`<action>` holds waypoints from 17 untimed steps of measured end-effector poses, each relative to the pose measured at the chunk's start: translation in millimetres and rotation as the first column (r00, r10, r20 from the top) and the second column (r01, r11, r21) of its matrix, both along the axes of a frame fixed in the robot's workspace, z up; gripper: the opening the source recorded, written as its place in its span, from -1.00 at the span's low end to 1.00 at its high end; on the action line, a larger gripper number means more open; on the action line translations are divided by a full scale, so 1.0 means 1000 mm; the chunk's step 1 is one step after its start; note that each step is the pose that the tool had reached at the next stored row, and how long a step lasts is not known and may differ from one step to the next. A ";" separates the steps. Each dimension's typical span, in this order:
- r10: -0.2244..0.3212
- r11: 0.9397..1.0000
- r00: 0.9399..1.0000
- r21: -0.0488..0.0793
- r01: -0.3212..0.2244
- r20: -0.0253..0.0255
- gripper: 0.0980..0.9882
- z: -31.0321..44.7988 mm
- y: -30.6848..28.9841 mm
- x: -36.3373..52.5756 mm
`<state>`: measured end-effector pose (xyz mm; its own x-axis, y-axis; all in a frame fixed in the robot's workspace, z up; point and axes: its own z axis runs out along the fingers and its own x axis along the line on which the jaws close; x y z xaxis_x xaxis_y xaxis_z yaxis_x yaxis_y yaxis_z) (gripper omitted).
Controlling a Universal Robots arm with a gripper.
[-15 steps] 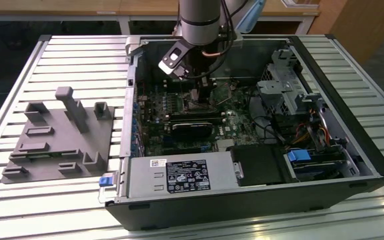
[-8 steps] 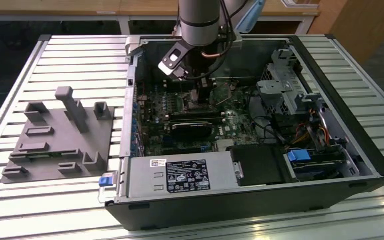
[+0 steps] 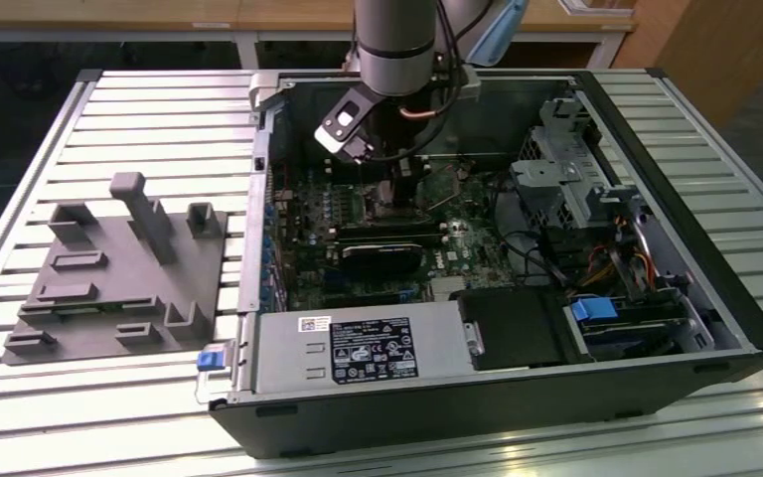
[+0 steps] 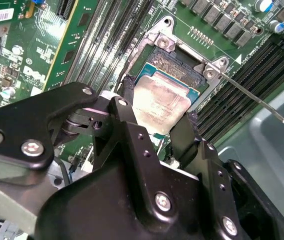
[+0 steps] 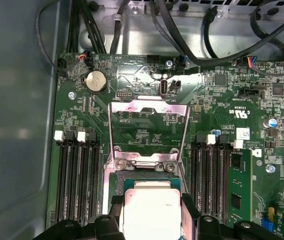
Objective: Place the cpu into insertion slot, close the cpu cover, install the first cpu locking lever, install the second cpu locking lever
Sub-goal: 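Place the cpu into insertion slot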
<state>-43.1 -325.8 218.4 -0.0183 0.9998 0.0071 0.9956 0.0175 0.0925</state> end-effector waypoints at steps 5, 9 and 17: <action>-0.006 1.000 1.000 0.000 0.006 0.000 -0.01 -0.0069 0.0006 -0.0012; -0.008 1.000 1.000 0.000 0.008 0.000 -0.01 -0.0120 0.0006 -0.0016; -0.012 1.000 1.000 0.000 0.012 0.000 -0.01 -0.0160 0.0006 -0.0020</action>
<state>-45.1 -325.2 202.4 -0.0065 1.0000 0.0071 0.9957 0.0058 0.0925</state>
